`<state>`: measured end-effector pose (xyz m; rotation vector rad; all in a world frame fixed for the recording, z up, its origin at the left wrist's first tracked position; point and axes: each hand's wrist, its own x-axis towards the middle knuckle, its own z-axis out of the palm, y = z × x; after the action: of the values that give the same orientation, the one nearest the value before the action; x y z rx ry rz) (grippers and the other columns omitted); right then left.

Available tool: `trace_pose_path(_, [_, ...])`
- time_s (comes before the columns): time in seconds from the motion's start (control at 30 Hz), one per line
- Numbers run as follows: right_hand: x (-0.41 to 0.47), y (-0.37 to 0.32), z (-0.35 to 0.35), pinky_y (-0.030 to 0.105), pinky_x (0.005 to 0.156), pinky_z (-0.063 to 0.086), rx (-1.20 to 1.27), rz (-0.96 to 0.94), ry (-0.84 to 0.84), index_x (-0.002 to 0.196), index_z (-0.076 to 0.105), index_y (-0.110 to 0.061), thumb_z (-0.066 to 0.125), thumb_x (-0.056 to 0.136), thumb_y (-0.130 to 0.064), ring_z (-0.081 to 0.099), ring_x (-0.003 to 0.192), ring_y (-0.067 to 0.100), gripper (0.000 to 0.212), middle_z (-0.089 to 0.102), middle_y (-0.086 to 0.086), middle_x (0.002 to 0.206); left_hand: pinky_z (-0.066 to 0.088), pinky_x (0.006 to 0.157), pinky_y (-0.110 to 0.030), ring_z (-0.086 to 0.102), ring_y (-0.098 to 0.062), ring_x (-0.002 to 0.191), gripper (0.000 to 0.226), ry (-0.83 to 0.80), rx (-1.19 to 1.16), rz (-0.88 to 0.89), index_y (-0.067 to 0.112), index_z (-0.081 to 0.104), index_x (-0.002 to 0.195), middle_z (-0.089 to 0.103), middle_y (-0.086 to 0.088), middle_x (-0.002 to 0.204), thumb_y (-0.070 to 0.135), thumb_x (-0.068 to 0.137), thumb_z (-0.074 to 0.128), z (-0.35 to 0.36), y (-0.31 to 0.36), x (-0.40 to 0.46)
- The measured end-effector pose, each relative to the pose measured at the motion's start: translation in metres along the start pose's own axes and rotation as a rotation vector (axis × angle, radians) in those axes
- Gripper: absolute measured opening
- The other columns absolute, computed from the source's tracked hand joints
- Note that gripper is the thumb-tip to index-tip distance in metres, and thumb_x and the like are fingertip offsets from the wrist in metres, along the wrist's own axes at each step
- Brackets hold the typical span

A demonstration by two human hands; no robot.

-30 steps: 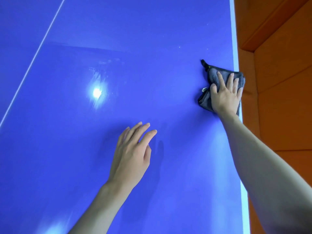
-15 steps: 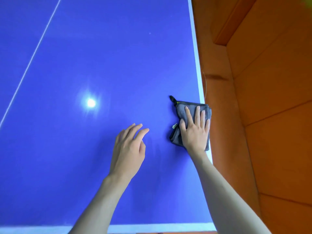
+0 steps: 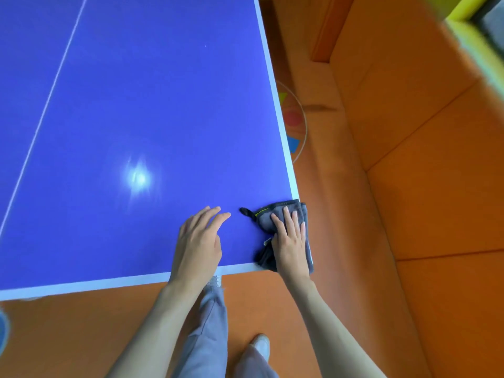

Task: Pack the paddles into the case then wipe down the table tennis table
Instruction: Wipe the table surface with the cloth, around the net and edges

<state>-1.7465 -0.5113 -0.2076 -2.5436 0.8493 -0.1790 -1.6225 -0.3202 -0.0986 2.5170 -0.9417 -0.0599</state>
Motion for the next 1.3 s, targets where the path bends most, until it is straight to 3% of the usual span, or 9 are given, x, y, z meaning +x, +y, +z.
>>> trace_pose_path(0.1, [-0.033, 0.001, -0.011, 0.058, 0.129, 0.011, 0.045, 0.02, -0.038, 0.153, 0.05, -0.012, 0.036, 0.094, -0.011, 0.016, 0.16, 0.038, 0.06, 0.031, 0.014, 0.168, 0.043, 0.11, -0.046, 0.051, -0.024, 0.137, 0.057, -0.035, -0.026, 0.008, 0.021, 0.065, 0.134, 0.061, 0.001, 0.142, -0.011, 0.087, 0.059, -0.01, 0.006, -0.011])
trace_pose_path(0.2, [-0.062, 0.007, -0.017, 0.057, 0.129, 0.012, 0.049, 0.02, -0.051, 0.155, 0.047, -0.015, 0.05, 0.096, 0.009, 0.011, 0.161, 0.034, 0.064, 0.027, 0.009, 0.17, 0.044, 0.11, -0.046, 0.053, -0.024, 0.136, 0.055, -0.088, -0.055, 0.001, 0.021, 0.065, 0.134, 0.062, 0.002, 0.141, -0.01, 0.088, 0.059, -0.015, 0.007, -0.011])
trace_pose_path(0.33, [-0.084, 0.013, -0.029, 0.057, 0.128, 0.018, 0.047, 0.068, -0.105, 0.155, 0.049, -0.015, 0.055, 0.095, 0.012, 0.011, 0.161, 0.031, 0.065, 0.028, 0.007, 0.17, 0.042, 0.111, -0.043, 0.053, -0.023, 0.136, 0.054, -0.172, -0.084, 0.006, 0.022, 0.067, 0.132, 0.062, 0.002, 0.141, -0.009, 0.089, 0.057, -0.02, 0.006, 0.0])
trace_pose_path(0.43, [-0.09, 0.005, -0.045, 0.055, 0.118, 0.04, 0.083, 0.159, -0.134, 0.144, 0.062, -0.012, 0.061, 0.09, 0.017, 0.032, 0.155, 0.036, 0.061, 0.04, 0.009, 0.164, 0.04, 0.112, -0.041, 0.052, -0.022, 0.136, 0.049, -0.225, -0.093, 0.005, 0.022, 0.067, 0.131, 0.062, 0.003, 0.141, -0.006, 0.093, 0.056, -0.033, 0.004, 0.018])
trace_pose_path(0.5, [-0.087, -0.003, -0.064, 0.039, 0.103, 0.05, 0.107, 0.272, -0.136, 0.139, 0.066, -0.015, 0.062, 0.09, 0.013, 0.05, 0.143, 0.033, 0.057, 0.048, 0.003, 0.158, 0.042, 0.11, -0.041, 0.054, -0.021, 0.134, 0.045, -0.25, -0.1, 0.005, 0.022, 0.069, 0.128, 0.064, 0.004, 0.138, -0.004, 0.093, 0.056, -0.044, 0.003, 0.032])
trace_pose_path(0.63, [-0.061, -0.02, -0.105, 0.019, 0.093, 0.04, 0.159, 0.315, -0.078, 0.137, 0.067, -0.024, 0.061, 0.093, 0.006, 0.06, 0.127, 0.022, 0.053, 0.048, -0.017, 0.148, 0.041, 0.105, -0.034, 0.054, -0.014, 0.131, 0.041, -0.309, -0.107, 0.108, 0.024, 0.069, 0.127, 0.063, 0.012, 0.133, 0.001, 0.098, 0.051, -0.068, 0.006, 0.059])
trace_pose_path(0.87, [-0.012, -0.041, -0.155, 0.021, 0.1, 0.041, 0.271, 0.238, 0.038, 0.135, 0.067, -0.029, 0.06, 0.095, 0.004, 0.056, 0.128, 0.011, 0.053, 0.05, -0.017, 0.152, 0.036, 0.109, -0.026, 0.05, -0.008, 0.13, 0.041, -0.333, -0.121, 0.118, 0.026, 0.061, 0.133, 0.06, 0.016, 0.137, 0.008, 0.104, 0.038, -0.097, 0.03, 0.106])
trace_pose_path(1.03, [0.005, -0.022, -0.183, 0.001, 0.103, 0.029, 0.354, 0.224, 0.168, 0.13, 0.071, -0.027, 0.064, 0.091, 0.01, 0.054, 0.129, 0.005, 0.054, 0.054, -0.016, 0.146, 0.037, 0.109, -0.025, 0.05, -0.007, 0.131, 0.039, -0.314, -0.125, 0.14, 0.027, 0.06, 0.136, 0.059, 0.016, 0.139, 0.011, 0.106, 0.039, -0.101, 0.065, 0.131])
trace_pose_path(1.3, [0.055, 0.062, -0.231, 0.01, 0.107, 0.035, 0.386, 0.086, 0.128, 0.129, 0.072, -0.029, 0.07, 0.089, 0.005, 0.056, 0.135, 0.01, 0.052, 0.059, -0.009, 0.146, 0.04, 0.104, -0.023, 0.054, -0.008, 0.125, 0.04, -0.208, -0.142, 0.031, 0.027, 0.061, 0.137, 0.061, 0.017, 0.136, 0.011, 0.106, 0.041, -0.061, 0.149, 0.161])
